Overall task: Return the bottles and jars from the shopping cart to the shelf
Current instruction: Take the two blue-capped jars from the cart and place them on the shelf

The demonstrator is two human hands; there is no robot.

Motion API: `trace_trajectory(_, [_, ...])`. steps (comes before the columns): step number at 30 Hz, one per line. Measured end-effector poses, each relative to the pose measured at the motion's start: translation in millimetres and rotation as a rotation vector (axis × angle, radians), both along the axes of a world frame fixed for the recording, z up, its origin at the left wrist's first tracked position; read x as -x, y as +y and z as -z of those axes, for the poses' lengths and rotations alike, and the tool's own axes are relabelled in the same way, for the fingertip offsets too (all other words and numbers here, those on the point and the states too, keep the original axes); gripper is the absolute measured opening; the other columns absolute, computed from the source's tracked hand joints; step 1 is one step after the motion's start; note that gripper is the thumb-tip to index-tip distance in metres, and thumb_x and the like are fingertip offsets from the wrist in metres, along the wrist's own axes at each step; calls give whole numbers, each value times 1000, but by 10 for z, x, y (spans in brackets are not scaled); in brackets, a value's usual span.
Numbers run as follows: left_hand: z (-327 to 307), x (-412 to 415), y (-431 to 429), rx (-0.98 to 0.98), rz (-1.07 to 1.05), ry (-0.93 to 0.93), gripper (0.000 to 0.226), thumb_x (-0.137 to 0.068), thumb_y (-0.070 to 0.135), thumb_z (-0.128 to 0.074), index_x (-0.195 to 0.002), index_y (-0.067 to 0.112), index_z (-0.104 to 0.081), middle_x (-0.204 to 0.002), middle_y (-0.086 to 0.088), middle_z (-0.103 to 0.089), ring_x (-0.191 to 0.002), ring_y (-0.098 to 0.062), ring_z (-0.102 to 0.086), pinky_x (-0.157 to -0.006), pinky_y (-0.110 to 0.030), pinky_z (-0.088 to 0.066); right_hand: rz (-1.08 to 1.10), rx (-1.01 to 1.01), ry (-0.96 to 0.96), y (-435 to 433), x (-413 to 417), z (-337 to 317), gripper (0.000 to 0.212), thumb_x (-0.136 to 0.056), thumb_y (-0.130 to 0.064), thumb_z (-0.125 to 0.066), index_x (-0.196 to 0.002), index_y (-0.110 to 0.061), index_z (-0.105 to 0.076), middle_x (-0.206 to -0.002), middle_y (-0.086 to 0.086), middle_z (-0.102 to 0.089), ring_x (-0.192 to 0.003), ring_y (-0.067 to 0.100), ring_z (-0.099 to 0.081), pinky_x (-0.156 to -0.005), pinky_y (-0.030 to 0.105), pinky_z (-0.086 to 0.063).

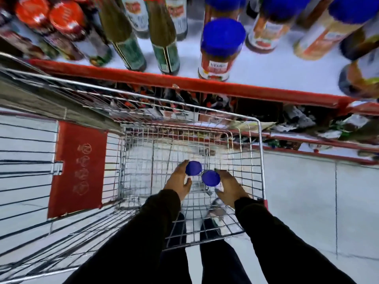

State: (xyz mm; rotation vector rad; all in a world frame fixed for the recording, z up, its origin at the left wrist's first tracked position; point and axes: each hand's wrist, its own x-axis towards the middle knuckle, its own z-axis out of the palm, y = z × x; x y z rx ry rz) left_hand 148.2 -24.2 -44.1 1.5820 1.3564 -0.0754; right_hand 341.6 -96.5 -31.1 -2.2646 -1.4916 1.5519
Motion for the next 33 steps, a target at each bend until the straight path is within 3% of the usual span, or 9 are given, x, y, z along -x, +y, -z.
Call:
trace_trajectory(5, [304, -119, 55, -32, -71, 47, 69, -89, 7, -63, -151, 15, -34, -152, -9, -43, -136, -26, -47, -110, -24, -37, 90, -68, 3, 64, 33, 323, 70, -78, -3, -79, -142, -13, -54, -141, 11, -59, -126, 32, -59, -106, 34, -48])
trace_trajectory(8, [370, -166, 109, -82, -88, 49, 61, -83, 7, -71, -140, 10, -48, -136, -12, -58, -124, -29, -57, -94, -19, -41, 84, -109, -3, 106, 24, 393, 69, -73, -7, -86, -136, -14, -58, -133, 11, -65, -118, 32, -63, -100, 37, -52])
trace_trajectory(13, [244, -74, 18, -134, -167, -12, 50, -79, 8, -75, -127, 11, -60, -122, -7, -67, -112, -24, -63, -92, -18, -44, 133, -147, -16, 92, -15, 267, 68, -70, -12, -89, -131, -15, -61, -127, 8, -69, -112, 29, -65, -93, 31, -54])
trace_trajectory(17, [-64, 17, -59, -181, -216, -53, 51, -77, 13, -78, -124, 12, -61, -119, -6, -69, -109, -24, -65, -97, -36, -52, 145, -226, -27, 66, -58, -25, 68, -69, -18, -90, -129, -18, -61, -125, 5, -68, -109, 26, -66, -89, 29, -54])
trace_trajectory(25, [-949, -31, -139, -266, -311, -133, 56, -75, 15, -83, -125, 11, -60, -122, -5, -67, -111, -21, -63, -99, -33, -51, 199, -379, -1, 58, -199, -864, 72, -66, -24, -93, -129, -18, -61, -123, 3, -67, -107, 23, -65, -91, 24, -50])
trace_trajectory(29, [-1344, -121, -127, -269, -376, -183, 61, -73, 12, -85, -128, 8, -58, -126, -8, -62, -113, -19, -60, -100, -32, -52, 228, -475, 10, 36, -352, -1256, 72, -63, -31, -94, -127, -23, -62, -124, -1, -68, -107, 19, -65, -96, 30, -54])
trace_trajectory(33, [-1706, -286, -58, -279, -378, -279, 64, -74, 13, -84, -131, 9, -55, -118, 6, -55, -113, -15, -57, -98, -23, -48, 244, -606, -17, 62, -565, -1613, 72, -61, -43, -94, -123, -20, -63, -120, -1, -69, -104, 18, -66, -94, 29, -54])
